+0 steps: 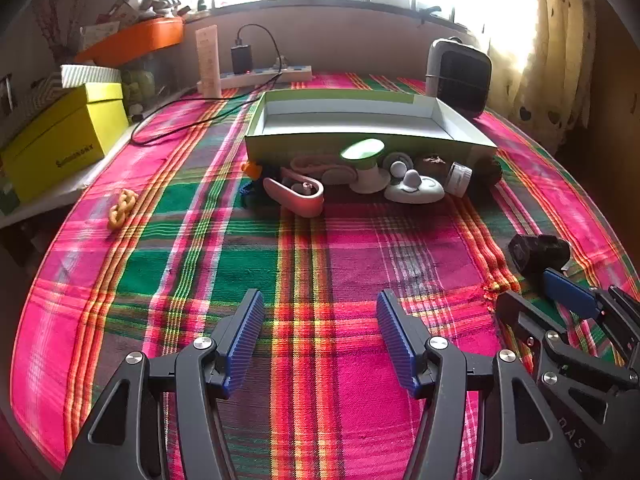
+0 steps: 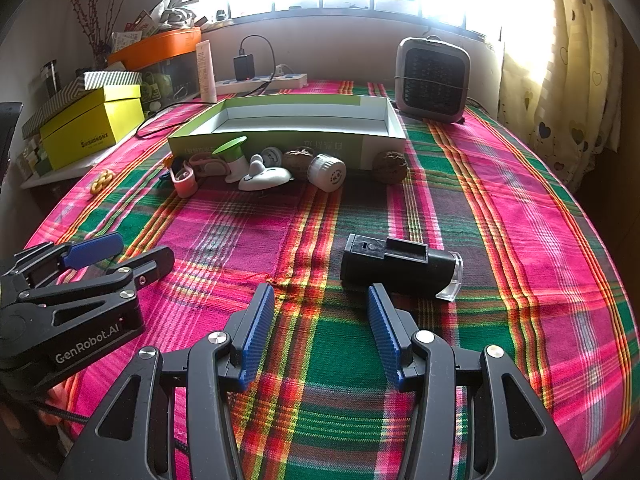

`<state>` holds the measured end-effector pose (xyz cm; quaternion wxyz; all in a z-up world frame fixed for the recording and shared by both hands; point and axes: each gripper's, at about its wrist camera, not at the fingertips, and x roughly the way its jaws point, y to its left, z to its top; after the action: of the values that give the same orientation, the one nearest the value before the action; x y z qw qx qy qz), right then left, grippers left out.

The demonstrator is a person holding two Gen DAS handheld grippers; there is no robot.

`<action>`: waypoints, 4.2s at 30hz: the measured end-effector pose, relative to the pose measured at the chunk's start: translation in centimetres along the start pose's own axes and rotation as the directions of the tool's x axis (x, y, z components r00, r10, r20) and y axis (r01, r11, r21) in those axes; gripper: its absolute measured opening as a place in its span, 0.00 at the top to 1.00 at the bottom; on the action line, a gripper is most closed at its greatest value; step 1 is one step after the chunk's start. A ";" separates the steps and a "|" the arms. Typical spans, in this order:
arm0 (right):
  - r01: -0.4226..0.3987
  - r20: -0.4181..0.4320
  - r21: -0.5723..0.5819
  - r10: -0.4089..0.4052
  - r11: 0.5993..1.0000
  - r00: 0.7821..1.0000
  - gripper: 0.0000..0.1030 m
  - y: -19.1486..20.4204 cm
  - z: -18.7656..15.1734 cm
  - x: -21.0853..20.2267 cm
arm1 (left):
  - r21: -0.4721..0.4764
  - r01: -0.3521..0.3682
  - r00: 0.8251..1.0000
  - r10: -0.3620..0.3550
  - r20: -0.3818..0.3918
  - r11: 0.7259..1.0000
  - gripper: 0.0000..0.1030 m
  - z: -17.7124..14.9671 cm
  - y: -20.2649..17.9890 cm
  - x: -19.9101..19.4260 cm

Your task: Organize objects

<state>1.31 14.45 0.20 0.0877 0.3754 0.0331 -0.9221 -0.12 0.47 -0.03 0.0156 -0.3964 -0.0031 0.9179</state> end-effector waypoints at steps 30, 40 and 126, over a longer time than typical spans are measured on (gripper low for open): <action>-0.102 0.044 -0.096 0.106 0.990 0.993 0.52 -4.3 2.7 -1.5 | -0.051 0.098 0.994 -0.100 -0.047 0.994 0.44 2.0 3.5 0.8; -0.177 -0.027 -0.110 0.175 0.978 0.984 0.52 -5.9 3.1 0.0 | -0.076 0.108 0.992 -0.112 -0.054 0.991 0.44 3.2 4.3 1.9; -0.264 -0.106 -0.122 0.252 0.957 0.962 0.72 0.7 4.4 2.8 | -0.120 -0.025 0.997 0.016 -0.075 0.993 0.79 4.4 4.5 3.1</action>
<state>-3.52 12.84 1.40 0.2311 0.4107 0.0499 -0.8806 -5.59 -3.88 0.62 -0.0177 -0.4303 -0.0538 0.9009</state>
